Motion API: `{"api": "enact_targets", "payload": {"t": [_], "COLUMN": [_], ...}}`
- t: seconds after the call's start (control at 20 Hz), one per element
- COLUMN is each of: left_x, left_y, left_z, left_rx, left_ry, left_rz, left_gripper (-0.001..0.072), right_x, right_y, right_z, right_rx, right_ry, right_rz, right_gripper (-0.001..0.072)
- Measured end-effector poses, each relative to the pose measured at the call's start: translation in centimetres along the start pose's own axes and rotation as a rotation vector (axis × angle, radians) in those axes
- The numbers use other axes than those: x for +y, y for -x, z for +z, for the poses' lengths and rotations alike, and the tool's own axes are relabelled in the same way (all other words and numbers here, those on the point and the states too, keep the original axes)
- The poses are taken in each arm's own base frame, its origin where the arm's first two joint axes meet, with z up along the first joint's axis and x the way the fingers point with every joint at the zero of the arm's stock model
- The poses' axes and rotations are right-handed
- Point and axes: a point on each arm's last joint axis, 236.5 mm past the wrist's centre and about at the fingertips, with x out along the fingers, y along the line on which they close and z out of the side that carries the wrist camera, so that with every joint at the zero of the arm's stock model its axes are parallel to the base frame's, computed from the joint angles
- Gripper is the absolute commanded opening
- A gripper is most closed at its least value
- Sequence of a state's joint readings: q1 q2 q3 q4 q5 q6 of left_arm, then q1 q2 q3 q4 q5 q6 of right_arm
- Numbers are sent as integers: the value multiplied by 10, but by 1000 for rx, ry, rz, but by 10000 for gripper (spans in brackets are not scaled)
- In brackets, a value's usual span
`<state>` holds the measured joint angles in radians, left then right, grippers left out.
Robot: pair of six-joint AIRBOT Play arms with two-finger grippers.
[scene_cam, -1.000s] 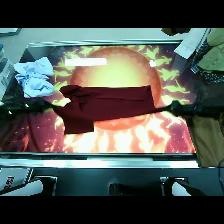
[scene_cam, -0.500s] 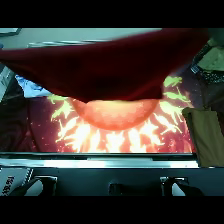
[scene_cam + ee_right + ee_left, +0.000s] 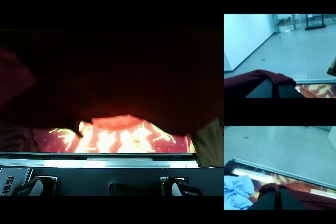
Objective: Fold the clothes and pants, and hang the long-sleeved shirts on hangers.
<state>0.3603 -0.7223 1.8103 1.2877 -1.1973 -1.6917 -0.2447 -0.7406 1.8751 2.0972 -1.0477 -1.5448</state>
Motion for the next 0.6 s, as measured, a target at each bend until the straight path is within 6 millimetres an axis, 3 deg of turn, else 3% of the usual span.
{"api": "enact_targets", "payload": {"t": [0.1, 0.15, 0.3, 0.4, 0.6], "left_x": [8, 14, 27, 33, 34], "left_y": [-12, -25, -86, -137, -235], "left_z": [-9, -18, -74, -132, -268], "left_rx": [31, 65, 251, 419, 723], "left_ry": [19, 28, 35, 21, -16], "left_rz": [20, 27, 13, -13, -67], "left_gripper": [14, 14, 15, 15, 14], "right_x": [-11, -20, -52, -82, -149], "right_y": [-12, -26, -74, -104, -152], "right_z": [-14, -31, -107, -174, -309], "right_rx": [59, 123, 400, 614, 923], "right_ry": [-71, -125, -297, -392, -545], "right_rz": [-19, -30, -62, -105, -207], "right_gripper": [31, 31, 32, 32, 32]}}
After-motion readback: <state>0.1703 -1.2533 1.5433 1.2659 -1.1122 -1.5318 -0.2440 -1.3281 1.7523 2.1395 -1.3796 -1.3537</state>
